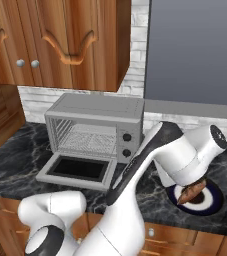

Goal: Pull the toaster oven rack outwards. Pick up the baguette from the plate and place it on the toaster oven rack. Close the toaster oven door fully and set the temperature to the lowest setting.

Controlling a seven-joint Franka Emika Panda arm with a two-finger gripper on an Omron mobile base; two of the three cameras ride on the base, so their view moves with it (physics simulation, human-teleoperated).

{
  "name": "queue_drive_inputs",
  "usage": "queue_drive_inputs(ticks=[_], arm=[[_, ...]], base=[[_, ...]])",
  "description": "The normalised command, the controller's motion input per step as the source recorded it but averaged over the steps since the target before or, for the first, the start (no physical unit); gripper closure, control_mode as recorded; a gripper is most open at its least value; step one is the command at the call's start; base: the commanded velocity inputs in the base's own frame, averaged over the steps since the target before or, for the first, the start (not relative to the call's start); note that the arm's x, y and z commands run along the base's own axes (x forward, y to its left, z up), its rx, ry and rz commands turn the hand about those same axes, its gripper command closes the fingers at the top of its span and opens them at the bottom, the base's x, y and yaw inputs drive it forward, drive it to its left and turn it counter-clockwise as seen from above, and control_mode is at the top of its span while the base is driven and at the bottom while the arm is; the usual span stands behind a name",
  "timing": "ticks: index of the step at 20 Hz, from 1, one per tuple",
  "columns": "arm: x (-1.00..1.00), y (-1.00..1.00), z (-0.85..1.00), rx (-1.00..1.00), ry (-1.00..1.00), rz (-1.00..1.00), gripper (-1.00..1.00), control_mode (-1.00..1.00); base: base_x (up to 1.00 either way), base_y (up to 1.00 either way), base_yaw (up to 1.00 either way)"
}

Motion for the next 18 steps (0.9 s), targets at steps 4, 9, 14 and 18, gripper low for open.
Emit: queue_drive_inputs(ticks=[4,9,14,18], arm=[[0.26,-0.06,-0.12,-0.08,0.13,-0.01,-1.00,-1.00],[0.11,-0.20,-0.20,-0.21,0.00,-0.03,-1.00,-1.00],[0.03,-0.27,-0.25,-0.25,0.00,-0.06,-1.00,-1.00],[0.00,-0.23,-0.22,-0.29,0.00,-0.11,-1.00,-1.00]], base=[[0.00,0.00,0.00],[0.00,0.00,0.00],[0.00,0.00,0.00],[0.00,0.00,0.00]])
